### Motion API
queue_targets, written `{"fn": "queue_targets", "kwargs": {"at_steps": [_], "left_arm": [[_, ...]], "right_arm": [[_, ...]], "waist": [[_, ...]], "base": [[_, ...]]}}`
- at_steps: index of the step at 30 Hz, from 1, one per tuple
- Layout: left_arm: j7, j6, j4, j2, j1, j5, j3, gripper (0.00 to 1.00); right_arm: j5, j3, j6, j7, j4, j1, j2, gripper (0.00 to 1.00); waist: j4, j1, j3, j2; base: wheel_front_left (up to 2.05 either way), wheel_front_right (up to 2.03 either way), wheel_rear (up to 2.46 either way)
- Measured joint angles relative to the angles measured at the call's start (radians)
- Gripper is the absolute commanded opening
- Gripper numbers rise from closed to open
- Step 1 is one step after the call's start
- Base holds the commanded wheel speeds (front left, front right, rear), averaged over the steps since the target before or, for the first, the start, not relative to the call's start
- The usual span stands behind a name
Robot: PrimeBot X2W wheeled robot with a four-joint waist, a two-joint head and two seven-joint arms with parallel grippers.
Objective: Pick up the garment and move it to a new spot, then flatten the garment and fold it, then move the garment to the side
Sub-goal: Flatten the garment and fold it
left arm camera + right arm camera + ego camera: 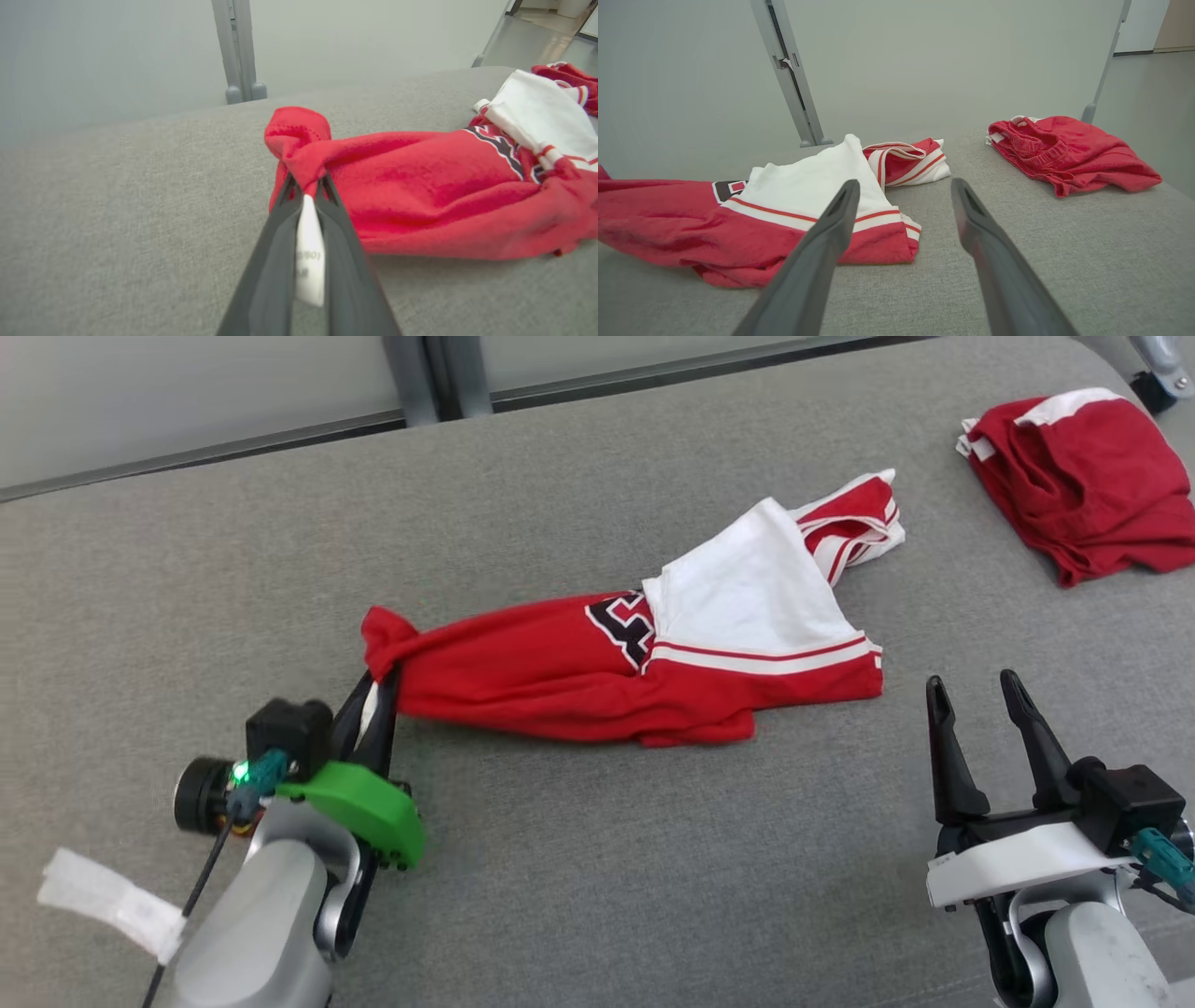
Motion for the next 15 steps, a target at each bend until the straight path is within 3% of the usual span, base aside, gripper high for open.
{"fn": "queue_targets", "kwargs": {"at_steps": [11, 12, 13, 14, 15], "left_arm": [[0.0, 0.07, -0.13, 0.009, 0.344, -0.062, 0.068, 0.0], [0.0, 0.071, -0.14, 0.001, 0.352, -0.064, 0.071, 0.34], [0.0, 0.072, -0.153, -0.003, 0.354, -0.061, 0.075, 0.91], [0.0, 0.074, -0.176, -0.009, 0.352, -0.056, 0.089, 1.0], [0.0, 0.076, -0.197, -0.015, 0.35, -0.051, 0.102, 1.0]], "right_arm": [[0.01, 0.004, 0.0, 0.0, 0.03, 0.025, -0.002, 1.0], [0.011, 0.003, 0.0, 0.0, 0.034, 0.029, -0.004, 1.0], [0.01, 0.002, 0.0, 0.0, 0.035, 0.031, -0.006, 1.0], [0.01, -0.001, 0.0, 0.0, 0.036, 0.033, -0.008, 1.0], [0.01, -0.002, 0.0, 0.0, 0.036, 0.033, -0.011, 1.0]], "waist": [[0.087, 0.0, -0.053, 0.0], [0.092, 0.0, -0.056, 0.0], [0.096, 0.0, -0.058, 0.0], [0.101, 0.0, -0.062, 0.0], [0.106, 0.0, -0.066, 0.0]], "base": [[0.0, 0.0, 0.0], [0.0, 0.0, 0.0], [0.0, 0.0, 0.0], [0.0, 0.0, 0.0], [0.0, 0.0, 0.0]]}}
